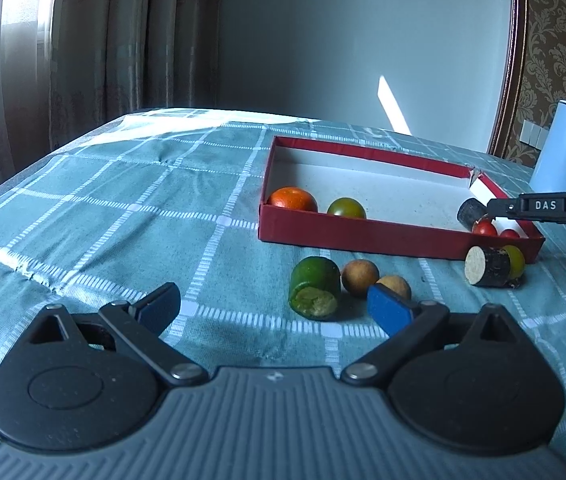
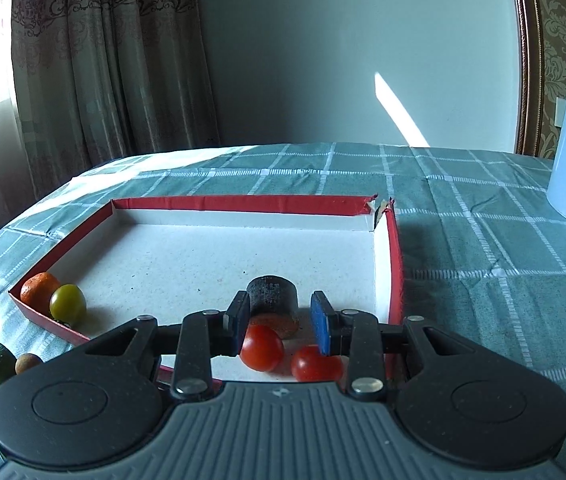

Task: Organize fruits
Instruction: 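Carry the wooden stump into the tray and lower it, then grasp the green lime beside the tray with the left gripper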

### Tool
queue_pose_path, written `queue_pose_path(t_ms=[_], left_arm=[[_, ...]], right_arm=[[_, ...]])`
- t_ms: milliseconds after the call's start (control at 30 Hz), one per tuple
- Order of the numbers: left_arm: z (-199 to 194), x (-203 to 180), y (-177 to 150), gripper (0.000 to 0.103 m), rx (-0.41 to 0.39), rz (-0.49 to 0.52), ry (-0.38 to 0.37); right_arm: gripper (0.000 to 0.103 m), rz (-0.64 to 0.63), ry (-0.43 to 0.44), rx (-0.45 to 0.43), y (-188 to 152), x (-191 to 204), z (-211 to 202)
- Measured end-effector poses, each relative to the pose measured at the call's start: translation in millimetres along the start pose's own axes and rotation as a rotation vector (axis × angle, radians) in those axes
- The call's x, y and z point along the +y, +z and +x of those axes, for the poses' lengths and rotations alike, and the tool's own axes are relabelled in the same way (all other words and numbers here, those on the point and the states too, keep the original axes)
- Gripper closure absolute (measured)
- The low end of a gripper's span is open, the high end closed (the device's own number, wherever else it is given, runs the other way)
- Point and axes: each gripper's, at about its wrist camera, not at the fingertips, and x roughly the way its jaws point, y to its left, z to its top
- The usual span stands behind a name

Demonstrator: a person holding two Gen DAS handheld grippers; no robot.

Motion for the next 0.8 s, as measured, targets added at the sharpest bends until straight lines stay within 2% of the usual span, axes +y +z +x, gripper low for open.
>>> queue_pose_path(t_ms=[100,300,367,533,600,667,800], left_arm=[[2.1,-0.2,1.6,0.004,0.008,-0.001,0.016],[5.2,-8.8,5.4,0.004,0.009,0.054,0.058],[6.7,-12.8,6.8,0.004,0.01,0.085,0.073],[15.1,-18.9,10.5,0.004,0.018,0.136,0.128],[16.5,-18.6,11.2,0.006,0.019,0.137,0.141],[16.8,-17.6,11.4,0.008,0.019,0.14,0.124],[19.0,-19.3,11.4,0.01,0.024,0.16,0.092]], right_arm=[[0.07,0.043,0.009,-0.032,-10.5,-14.5,-26.9],[0.069,0.115,0.022,-0.028,-38.7,-34.9,-61.9],[0.062,0.13,0.036,-0.019,-46.3,-35.8,-67.0],[0.061,0.15,0.092,-0.018,-56.1,-29.8,-73.8],[0.055,0.143,0.104,-0.014,-57.5,-27.1,-73.6],[0.045,0.142,0.105,-0.011,-58.0,-25.9,-73.5],[0.045,0.164,0.115,-0.011,-58.9,-29.5,-73.3]])
